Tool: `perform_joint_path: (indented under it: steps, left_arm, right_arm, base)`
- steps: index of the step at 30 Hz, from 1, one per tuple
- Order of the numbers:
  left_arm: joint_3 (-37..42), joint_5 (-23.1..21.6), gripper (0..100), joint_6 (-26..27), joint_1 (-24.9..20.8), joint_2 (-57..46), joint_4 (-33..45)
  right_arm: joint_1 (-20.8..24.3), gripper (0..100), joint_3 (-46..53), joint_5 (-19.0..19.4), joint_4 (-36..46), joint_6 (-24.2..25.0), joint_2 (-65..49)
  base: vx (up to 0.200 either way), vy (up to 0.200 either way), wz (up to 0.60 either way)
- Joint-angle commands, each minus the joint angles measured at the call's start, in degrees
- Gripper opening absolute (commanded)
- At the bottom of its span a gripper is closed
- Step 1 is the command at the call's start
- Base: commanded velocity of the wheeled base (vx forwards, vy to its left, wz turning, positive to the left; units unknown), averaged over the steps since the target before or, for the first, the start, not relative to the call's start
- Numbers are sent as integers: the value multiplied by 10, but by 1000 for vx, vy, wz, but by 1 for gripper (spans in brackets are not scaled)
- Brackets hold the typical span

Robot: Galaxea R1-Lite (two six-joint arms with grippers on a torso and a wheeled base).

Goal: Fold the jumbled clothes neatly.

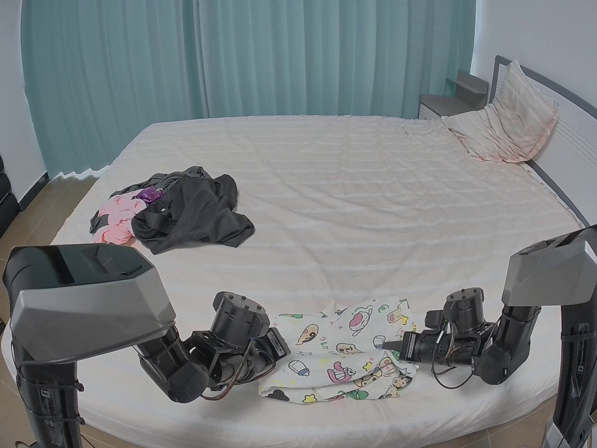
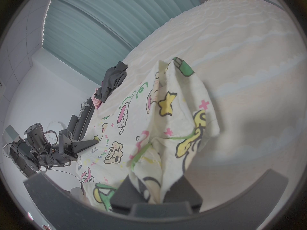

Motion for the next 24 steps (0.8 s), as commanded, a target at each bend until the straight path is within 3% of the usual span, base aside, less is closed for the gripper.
perform_joint_path:
  steps: [1,12,24]
  left_arm:
    - [7,0,0,0,1,-6,0]
    - [16,0,0,1,4,-15,0]
    - [29,-4,0,-1,4,-25,-5]
  right_arm:
    - [3,0,1,0,0,0,-3]
    - [6,0,2,0,0,0,-2]
    - [6,0,6,-1,-1,-1,-6]
  base:
    - [0,200,0]
    - [0,200,0]
    - [0,0,0]
